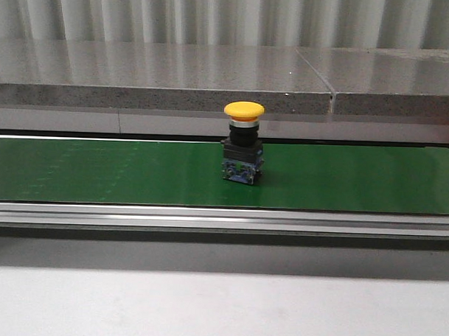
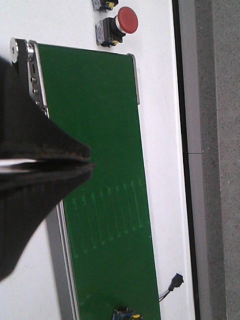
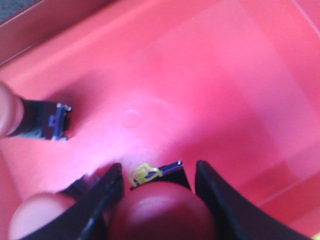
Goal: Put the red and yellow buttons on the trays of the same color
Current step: 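Carry the red button into the red tray and open the right gripper, then raise the right gripper back above the belt's end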
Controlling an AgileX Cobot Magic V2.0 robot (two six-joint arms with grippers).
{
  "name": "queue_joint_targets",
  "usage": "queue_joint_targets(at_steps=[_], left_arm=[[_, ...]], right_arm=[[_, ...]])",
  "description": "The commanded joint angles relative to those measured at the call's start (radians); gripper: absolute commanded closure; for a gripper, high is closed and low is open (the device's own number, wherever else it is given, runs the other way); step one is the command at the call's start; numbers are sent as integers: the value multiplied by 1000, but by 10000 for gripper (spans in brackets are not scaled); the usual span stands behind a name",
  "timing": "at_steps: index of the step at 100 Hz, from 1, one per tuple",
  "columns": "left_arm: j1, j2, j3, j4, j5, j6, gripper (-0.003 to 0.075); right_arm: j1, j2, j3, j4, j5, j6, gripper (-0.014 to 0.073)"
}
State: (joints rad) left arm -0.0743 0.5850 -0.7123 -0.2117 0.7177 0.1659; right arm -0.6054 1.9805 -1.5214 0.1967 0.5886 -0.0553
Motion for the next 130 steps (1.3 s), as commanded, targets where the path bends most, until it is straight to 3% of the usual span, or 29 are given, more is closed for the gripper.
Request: queue_joint_targets(at_steps=[1,52,61,76,83,130], left_arm=[[-9,2,-26,-17,-74,1,740],[-9,2,-26,-17,-74,1,740],[-9,2,-26,-17,-74,1,740],[-9,2,-26,-17,-74,1,740],[-9,2,-26,-17,-74,1,740],[-9,2,-26,-17,-74,1,740]], right_arm=[[-5,-26,-57,12,-52,-1,510],[-5,78,-85,12,-33,-1,486],[-5,81,-85,12,-29,-1,400],[-5,80,-93,12,-28,-1,167],[-5,78,-107,12,-14,-1,112],[-5,-41,-193,12,91,-1,113]])
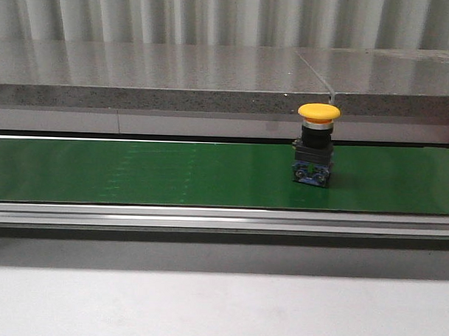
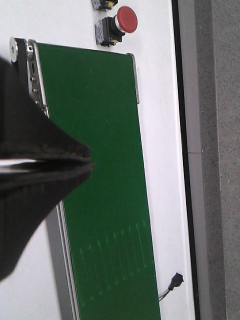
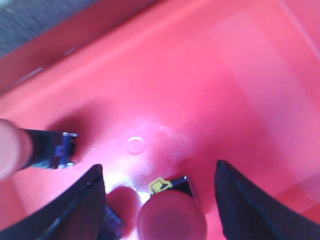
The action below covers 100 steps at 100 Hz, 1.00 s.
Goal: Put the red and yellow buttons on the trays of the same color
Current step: 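Raise the right gripper back above the belt's end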
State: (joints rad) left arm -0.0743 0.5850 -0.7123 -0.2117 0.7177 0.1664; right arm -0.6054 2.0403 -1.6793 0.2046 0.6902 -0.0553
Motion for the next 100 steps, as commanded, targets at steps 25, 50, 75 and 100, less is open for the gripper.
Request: queue_joint_targets(at_steps=[25,50,75,100], left_arm=[[-9,2,-26,-17,-74,1,740],[-9,2,-26,-17,-74,1,740],[-9,2,-26,-17,-74,1,740],[-9,2,-26,-17,-74,1,740]], right_arm=[[23,-236,-24,5,45,-2,113],[87,-450,133,5,63,-23,113],[176,-659,381,5,78,-36,113],[282,-724,531,5,158,-80,113]])
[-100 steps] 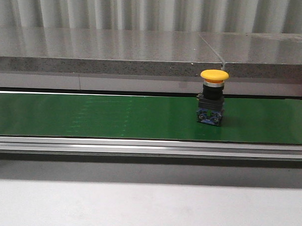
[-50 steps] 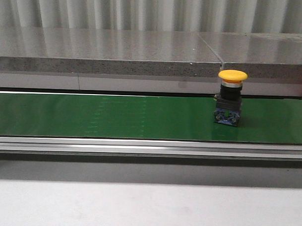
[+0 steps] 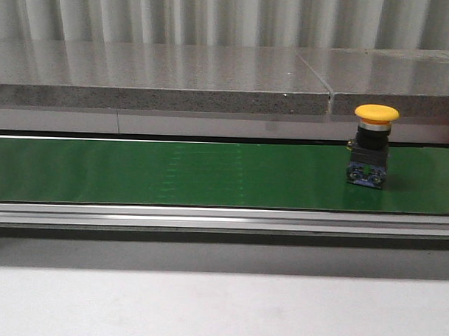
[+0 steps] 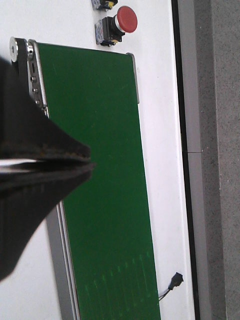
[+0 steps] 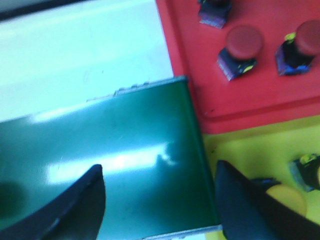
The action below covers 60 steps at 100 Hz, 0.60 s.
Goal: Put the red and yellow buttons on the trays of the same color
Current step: 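Raise the right gripper back above the belt's end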
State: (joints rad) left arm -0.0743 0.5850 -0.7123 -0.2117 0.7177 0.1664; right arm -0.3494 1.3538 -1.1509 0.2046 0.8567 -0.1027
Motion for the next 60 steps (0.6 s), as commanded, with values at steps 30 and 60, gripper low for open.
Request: queue_joint_targets(at_steps=[30,60], left_arm=[[-9,2,-26,-17,-74,1,740],[-9,2,-26,-17,-74,1,740]], right_arm=[[181,-37,34,5,82,-117,113],[281,4,34,8,119,-178,113]])
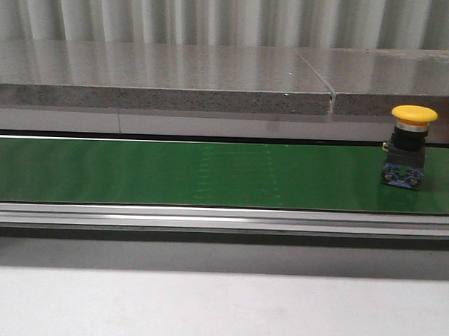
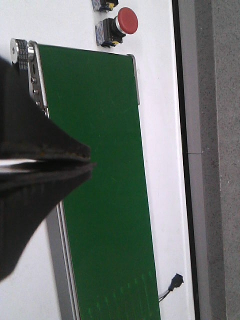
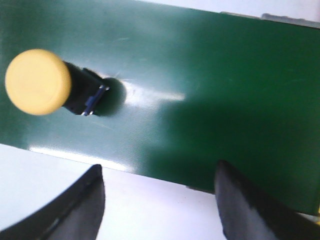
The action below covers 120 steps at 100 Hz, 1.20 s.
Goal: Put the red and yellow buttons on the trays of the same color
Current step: 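Raise the right gripper back above the belt's end, then grasp the yellow button at the belt's end with the right gripper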
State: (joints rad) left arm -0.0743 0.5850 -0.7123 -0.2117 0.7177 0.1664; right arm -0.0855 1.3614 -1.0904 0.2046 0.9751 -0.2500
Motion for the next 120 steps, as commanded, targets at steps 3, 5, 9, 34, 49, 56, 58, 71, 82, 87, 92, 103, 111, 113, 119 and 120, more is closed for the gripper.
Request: queue_joint_targets(at_steps=[3,5,9,34,49,56,58,71,82,87,92,103,111,113,119,120], left_arm=[[-9,2,-26,-17,-74,1,740],[-9,2,-26,-17,-74,1,740],[-9,2,-26,-17,-74,1,740],[-9,2,-26,-17,-74,1,740],[-9,2,-26,-17,-74,1,740],[-9,2,-26,-17,-74,1,740],[-9,2,-26,-17,-74,1,740],[-9,2,-26,-17,-74,1,740],[-9,2,-26,-17,-74,1,740],[-9,2,-26,-17,-74,1,740],[-9,2,-26,-17,-74,1,740],[-9,2,-26,-17,-74,1,740],[-9,2,-26,-17,-74,1,740],[-9,2,-26,-17,-74,1,740],[-9,2,-26,-17,-74,1,740],[-9,2,-26,-17,-74,1,740]], right_arm=[[24,5,-26,10,9,-43,113],[29,11,-27,15,14,-50,113],[39,22,-27,27,18,-67,113],[81,79,-28,78,-30,-122,113],[81,118,-31,90,-79,-123,113],[81,131,-31,97,-110,-123,113],[81,134,-31,98,-120,-124,113],[81,137,-31,98,-188,-124,113],[81,137,-31,98,-237,-124,113],[81,137,-31,97,-251,-124,113],[81,137,-31,95,-256,-124,114],[80,137,-31,89,-235,-124,176],[80,137,-31,86,-214,-123,266],[80,137,-31,85,-208,-123,291],[80,137,-31,81,-196,-123,358],[80,137,-31,80,-195,-123,365]])
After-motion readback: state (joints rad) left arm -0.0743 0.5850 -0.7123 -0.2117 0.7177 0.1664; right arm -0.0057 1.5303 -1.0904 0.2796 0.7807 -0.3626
